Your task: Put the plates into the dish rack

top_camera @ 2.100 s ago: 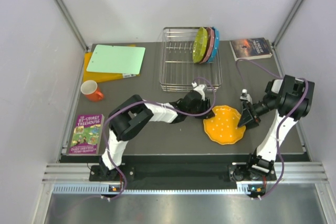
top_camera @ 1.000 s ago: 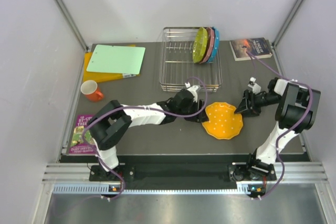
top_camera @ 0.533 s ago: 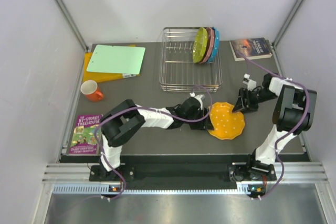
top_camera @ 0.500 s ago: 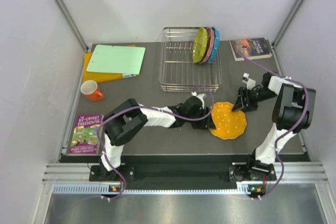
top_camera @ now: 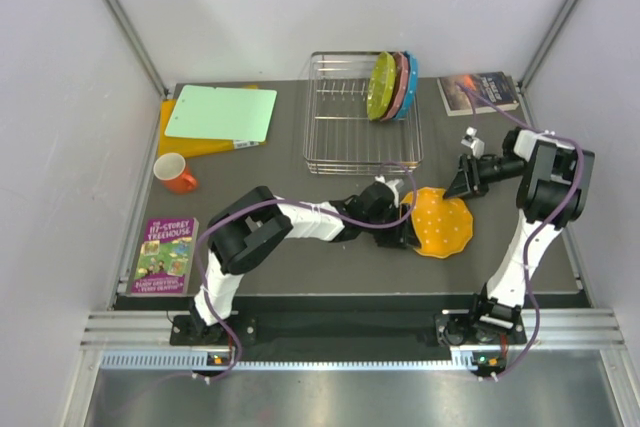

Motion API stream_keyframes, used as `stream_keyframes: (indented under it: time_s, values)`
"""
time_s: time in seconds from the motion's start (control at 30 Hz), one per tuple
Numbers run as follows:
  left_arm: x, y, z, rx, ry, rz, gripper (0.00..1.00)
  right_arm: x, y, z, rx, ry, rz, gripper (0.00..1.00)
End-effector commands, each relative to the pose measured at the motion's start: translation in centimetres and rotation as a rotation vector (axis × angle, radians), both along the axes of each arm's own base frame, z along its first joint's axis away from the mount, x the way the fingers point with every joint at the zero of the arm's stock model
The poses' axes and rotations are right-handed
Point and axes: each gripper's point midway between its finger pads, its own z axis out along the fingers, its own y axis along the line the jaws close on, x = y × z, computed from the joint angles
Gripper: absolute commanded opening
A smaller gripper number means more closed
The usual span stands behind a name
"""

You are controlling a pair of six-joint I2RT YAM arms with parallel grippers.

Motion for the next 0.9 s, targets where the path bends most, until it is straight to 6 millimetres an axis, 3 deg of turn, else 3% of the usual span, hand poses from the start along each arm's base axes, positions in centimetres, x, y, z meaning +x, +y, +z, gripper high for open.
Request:
stream_keyframes:
  time_s: [0.0, 0.2, 0.3, 0.43, 0.77, 0.87]
  values:
    - [3.6, -0.6, 0.7, -0.032, -0.141, 0.076, 0.54, -9.2, 0.4, -4.5, 0.028, 0.290, 0.288, 0.56]
    - [4.2, -0.4, 0.3, -0.021, -0.146, 0.071, 0.53, -11.0, -1.2, -4.9, -0.035, 0.279, 0.425, 0.57]
    - [4.3, -0.4, 0.3, -0.015, -0.157, 0.064, 0.52, -10.7, -2.3, -5.7, -0.105, 0.243, 0.460, 0.57]
    - [4.4, 0.0, 0.1, 0.002, -0.159, 0.066, 0.52, -10.4, -2.1, -5.9, -0.134, 0.219, 0.517, 0.56]
    - [5.7, -1.6, 0.8, -0.027, -0.187, 0.080, 0.50, -10.1, -1.6, -5.1, -0.085, 0.266, 0.554, 0.53]
    - [6.0, -2.0, 1.1, -0.036, -0.193, 0.082, 0.50, -10.2, -1.4, -5.0, -0.074, 0.266, 0.547, 0.47]
